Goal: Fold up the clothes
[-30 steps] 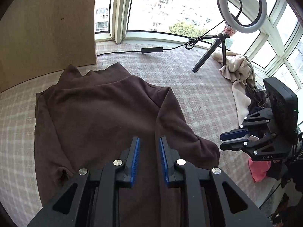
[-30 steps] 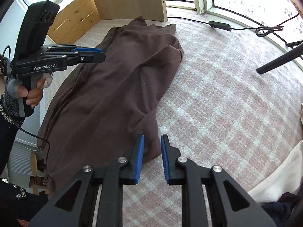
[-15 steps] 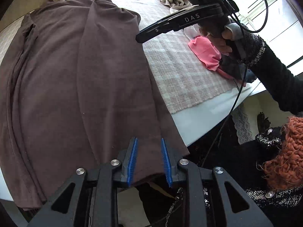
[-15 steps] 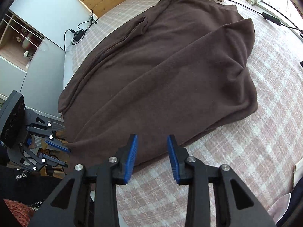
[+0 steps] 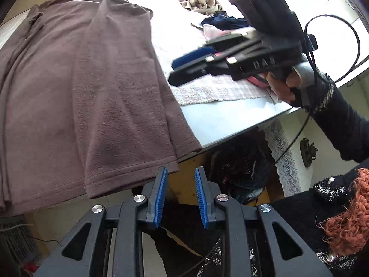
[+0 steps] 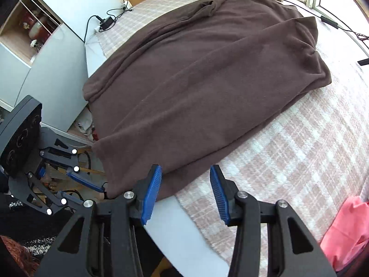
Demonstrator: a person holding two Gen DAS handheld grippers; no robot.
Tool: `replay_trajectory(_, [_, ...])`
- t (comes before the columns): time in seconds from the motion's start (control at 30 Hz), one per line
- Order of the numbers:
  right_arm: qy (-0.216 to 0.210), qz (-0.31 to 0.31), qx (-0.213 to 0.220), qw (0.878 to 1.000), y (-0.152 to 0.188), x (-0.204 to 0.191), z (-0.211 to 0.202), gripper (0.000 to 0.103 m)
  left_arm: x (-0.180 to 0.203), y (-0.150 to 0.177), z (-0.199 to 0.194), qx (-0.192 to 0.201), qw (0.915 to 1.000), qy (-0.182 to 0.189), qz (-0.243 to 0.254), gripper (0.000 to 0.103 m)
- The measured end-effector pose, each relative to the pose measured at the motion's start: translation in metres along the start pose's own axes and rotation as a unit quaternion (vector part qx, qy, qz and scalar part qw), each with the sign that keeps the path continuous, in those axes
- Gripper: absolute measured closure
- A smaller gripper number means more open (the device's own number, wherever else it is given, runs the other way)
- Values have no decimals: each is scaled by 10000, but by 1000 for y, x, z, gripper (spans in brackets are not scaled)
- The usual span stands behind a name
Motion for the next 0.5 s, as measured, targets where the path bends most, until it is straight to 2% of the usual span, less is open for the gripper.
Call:
replay_trajectory(0.1, [87, -128, -612, 9980, 26, -19, 22, 59, -6, -3, -7, 146, 9998, -141, -21, 81])
replay_trajectory(0.13, [158, -254, -664, 9973, 30, -21, 21, 60, -4, -4, -5, 140, 9998, -158, 60, 76])
replay_trajectory(0.23, [222, 43, -365, 9991, 16, -8, 3, 60, 10, -5, 13, 73, 9983, -199, 550, 68])
replay_trajectory(0.33, [220, 598, -17, 9980, -10, 16, -8, 59, 10, 0, 31, -79, 9973, -297, 672, 70])
replay_trajectory(0.37, [345, 622, 34, 9975, -17, 23, -6, 59, 9, -1, 30, -15, 9974, -280, 664, 70])
replay_trajectory(0.4, [485, 629, 80, 9968, -24, 30, -4, 59, 9, -1, 29, 38, 9975, -265, 647, 71])
replay_trajectory(0.47, [756, 721, 136, 9944, -40, 44, 4, 59, 3, -3, 29, 24, 9984, -258, 512, 81])
replay_trajectory(0.5, [873, 808, 156, 9928, -47, 52, 14, 59, 1, -4, 28, 17, 9987, -248, 446, 93])
Point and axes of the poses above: each gripper's, at about its wrist camera, not at the fingertips, and z roughly the way its jaws point, x to its right, y to its underside, the point moved 2 cm from there along z, roughly the way its jaws point, and after that the axes turned 15 degrees about x, right-handed, at the moved point
